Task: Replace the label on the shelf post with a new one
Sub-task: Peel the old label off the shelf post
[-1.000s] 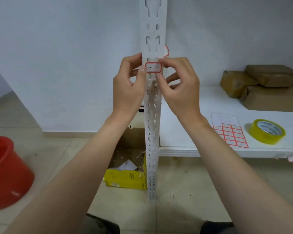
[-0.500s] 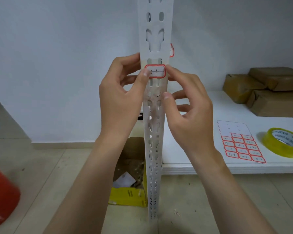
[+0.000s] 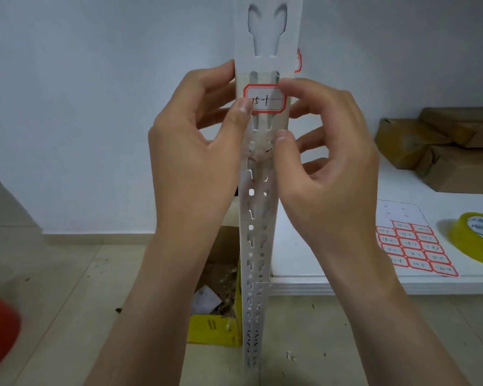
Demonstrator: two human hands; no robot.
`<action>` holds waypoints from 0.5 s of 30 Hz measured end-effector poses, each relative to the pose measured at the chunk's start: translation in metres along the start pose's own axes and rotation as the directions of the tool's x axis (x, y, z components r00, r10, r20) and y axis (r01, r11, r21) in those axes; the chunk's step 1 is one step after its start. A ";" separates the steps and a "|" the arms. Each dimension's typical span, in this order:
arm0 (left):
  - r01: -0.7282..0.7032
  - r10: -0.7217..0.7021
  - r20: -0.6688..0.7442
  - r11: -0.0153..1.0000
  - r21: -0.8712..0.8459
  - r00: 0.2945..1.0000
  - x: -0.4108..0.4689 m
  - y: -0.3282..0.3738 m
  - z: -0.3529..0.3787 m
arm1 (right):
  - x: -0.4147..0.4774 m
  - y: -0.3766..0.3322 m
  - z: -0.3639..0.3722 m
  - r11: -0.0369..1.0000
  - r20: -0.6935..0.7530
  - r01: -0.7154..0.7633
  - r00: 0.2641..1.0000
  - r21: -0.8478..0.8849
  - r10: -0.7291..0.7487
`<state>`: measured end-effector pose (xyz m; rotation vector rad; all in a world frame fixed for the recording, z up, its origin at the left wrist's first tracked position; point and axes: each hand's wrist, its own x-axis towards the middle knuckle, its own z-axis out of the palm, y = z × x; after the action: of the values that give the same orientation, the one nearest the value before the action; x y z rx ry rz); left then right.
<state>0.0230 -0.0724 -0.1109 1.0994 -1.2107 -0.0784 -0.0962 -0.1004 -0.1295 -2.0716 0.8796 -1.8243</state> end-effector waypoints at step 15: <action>0.013 -0.013 0.014 1.000 0.012 1.000 0.001 0.004 0.000 | 0.014 -0.013 -0.012 0.990 0.074 -0.137 0.988 0.030 0.135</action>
<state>0.0213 -0.0710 -0.1073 1.1190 -1.2180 -0.0888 -0.1033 -0.0963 -0.1085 -1.9905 0.9387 -1.6735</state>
